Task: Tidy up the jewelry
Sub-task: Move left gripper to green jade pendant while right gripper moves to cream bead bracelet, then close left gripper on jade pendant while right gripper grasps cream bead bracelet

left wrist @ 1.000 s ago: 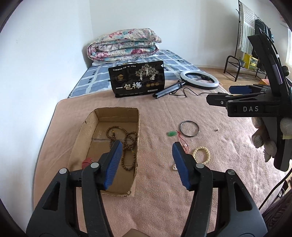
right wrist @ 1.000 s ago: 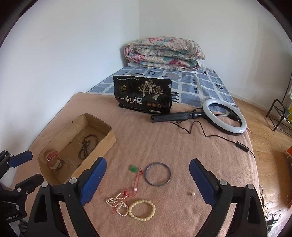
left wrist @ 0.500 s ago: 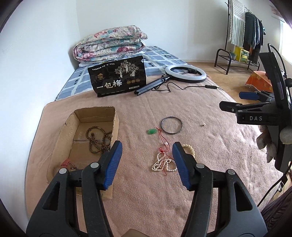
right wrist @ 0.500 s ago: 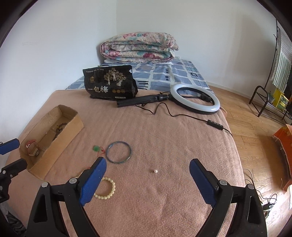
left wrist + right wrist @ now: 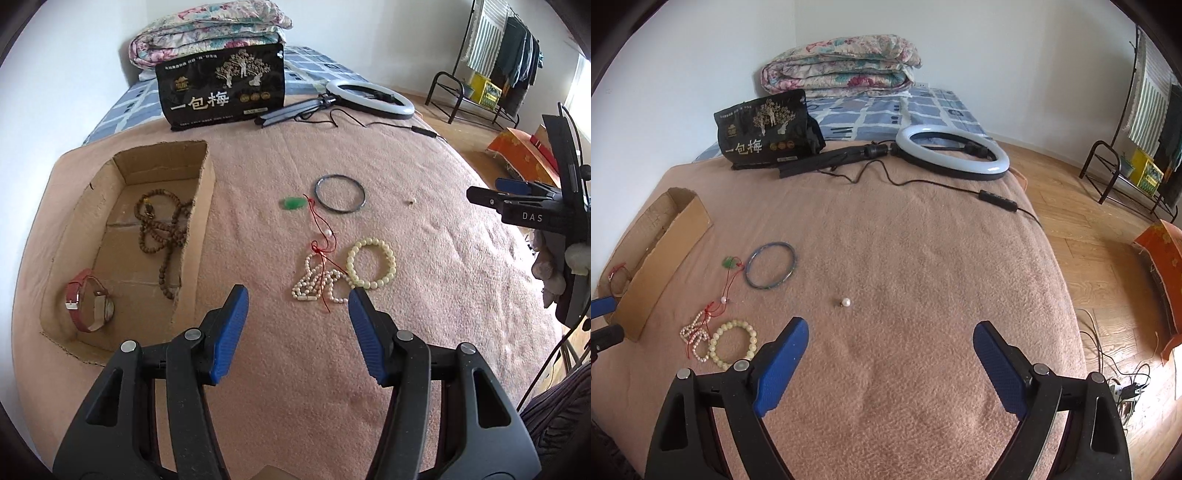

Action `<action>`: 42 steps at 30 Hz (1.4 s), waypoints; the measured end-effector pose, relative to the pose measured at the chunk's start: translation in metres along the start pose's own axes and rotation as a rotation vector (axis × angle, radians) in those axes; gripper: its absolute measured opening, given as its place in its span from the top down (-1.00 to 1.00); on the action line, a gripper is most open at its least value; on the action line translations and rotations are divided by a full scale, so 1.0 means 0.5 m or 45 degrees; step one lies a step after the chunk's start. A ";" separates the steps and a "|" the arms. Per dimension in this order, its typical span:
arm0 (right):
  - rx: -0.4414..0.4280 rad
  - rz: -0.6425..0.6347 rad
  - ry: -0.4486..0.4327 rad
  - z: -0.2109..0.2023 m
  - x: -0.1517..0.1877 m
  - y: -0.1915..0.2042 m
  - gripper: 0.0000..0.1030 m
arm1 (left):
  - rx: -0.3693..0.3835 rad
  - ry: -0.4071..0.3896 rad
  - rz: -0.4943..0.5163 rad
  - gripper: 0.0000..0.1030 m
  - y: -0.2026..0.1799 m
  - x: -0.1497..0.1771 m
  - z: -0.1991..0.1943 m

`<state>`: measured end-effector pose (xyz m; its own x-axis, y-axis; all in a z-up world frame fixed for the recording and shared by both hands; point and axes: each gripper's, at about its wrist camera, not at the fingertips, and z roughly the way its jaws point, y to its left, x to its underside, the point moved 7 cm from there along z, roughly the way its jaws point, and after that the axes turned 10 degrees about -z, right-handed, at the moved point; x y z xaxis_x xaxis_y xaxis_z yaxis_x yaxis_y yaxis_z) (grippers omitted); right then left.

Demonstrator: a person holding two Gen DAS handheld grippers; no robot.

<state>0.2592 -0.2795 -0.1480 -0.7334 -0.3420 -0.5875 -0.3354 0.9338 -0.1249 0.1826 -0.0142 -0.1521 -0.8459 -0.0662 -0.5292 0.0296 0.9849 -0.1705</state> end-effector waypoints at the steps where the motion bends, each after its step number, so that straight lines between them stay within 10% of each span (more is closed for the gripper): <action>1: -0.028 -0.013 0.014 0.006 0.003 0.012 -0.71 | 0.004 0.019 0.007 0.03 -0.002 0.003 0.010; 21: -0.369 -0.125 0.223 0.103 0.028 0.173 0.08 | 0.012 0.115 0.111 0.57 -0.020 0.014 0.107; 42: -0.443 -0.117 0.253 0.145 0.031 0.199 0.24 | 0.068 0.085 -0.140 0.60 0.001 -0.130 0.214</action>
<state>0.2573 -0.1843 -0.2276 -0.7797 -0.4678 -0.4162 -0.5597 0.8187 0.1284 0.2945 -0.0267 -0.2069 -0.8793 -0.1609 -0.4483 -0.0389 0.9623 -0.2692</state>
